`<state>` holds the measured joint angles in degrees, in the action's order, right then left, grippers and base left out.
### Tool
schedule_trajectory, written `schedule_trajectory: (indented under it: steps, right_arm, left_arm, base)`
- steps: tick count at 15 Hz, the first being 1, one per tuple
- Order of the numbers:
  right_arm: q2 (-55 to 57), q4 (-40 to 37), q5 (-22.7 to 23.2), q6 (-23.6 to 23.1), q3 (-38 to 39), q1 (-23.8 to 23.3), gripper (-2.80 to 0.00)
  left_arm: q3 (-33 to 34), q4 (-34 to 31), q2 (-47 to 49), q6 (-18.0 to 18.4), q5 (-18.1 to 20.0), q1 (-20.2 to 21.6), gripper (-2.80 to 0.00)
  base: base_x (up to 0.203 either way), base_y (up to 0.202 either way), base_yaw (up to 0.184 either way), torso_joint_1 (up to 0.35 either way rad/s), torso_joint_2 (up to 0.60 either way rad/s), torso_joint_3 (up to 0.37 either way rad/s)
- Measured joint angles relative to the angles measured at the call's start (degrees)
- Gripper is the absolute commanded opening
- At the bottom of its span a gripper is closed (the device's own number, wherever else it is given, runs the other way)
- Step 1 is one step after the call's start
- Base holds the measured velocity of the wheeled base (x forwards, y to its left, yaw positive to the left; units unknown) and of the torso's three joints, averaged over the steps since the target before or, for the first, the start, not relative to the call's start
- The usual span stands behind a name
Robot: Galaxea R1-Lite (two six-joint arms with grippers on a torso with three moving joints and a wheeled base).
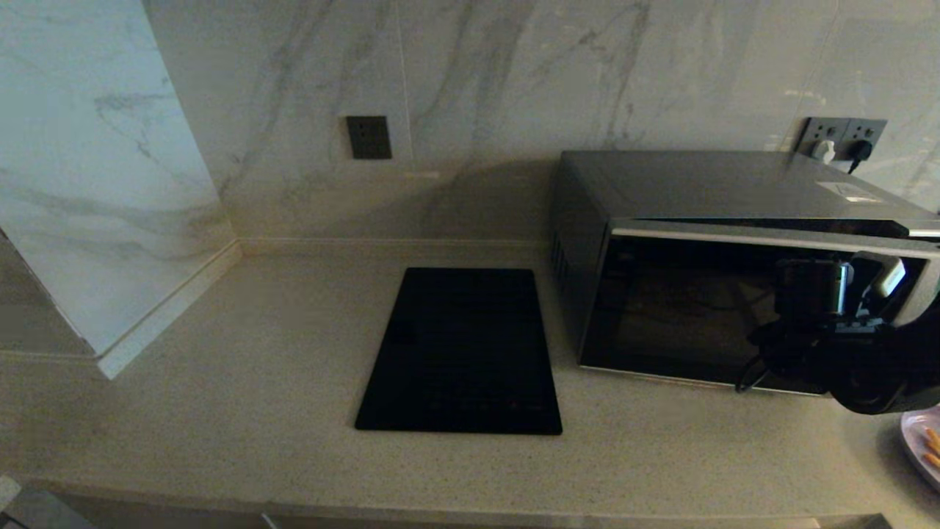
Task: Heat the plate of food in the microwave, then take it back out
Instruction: Open the microwave oven
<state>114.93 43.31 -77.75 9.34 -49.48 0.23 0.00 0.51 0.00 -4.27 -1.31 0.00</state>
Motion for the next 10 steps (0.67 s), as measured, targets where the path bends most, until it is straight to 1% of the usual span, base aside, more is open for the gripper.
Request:
schedule_trajectory:
  steps: [4, 10]
  right_arm:
    - [-1.64, 1.41, -0.09, -0.09, 2.73, 2.43, -2.80]
    - [-5.13, 2.78, 0.20, 0.11, 6.65, 7.84, -2.80]
  left_arm:
    - [0.00, 0.00, 0.00, 0.00, 0.00, 0.00, -2.80]
    - [0.00, 0.00, 0.00, 0.00, 0.02, 0.00, -2.80]
  base:
    - [0.000, 0.000, 0.000, 0.000, 0.00, 0.000]
    - [0.000, 0.000, 0.000, 0.000, 0.00, 0.000]
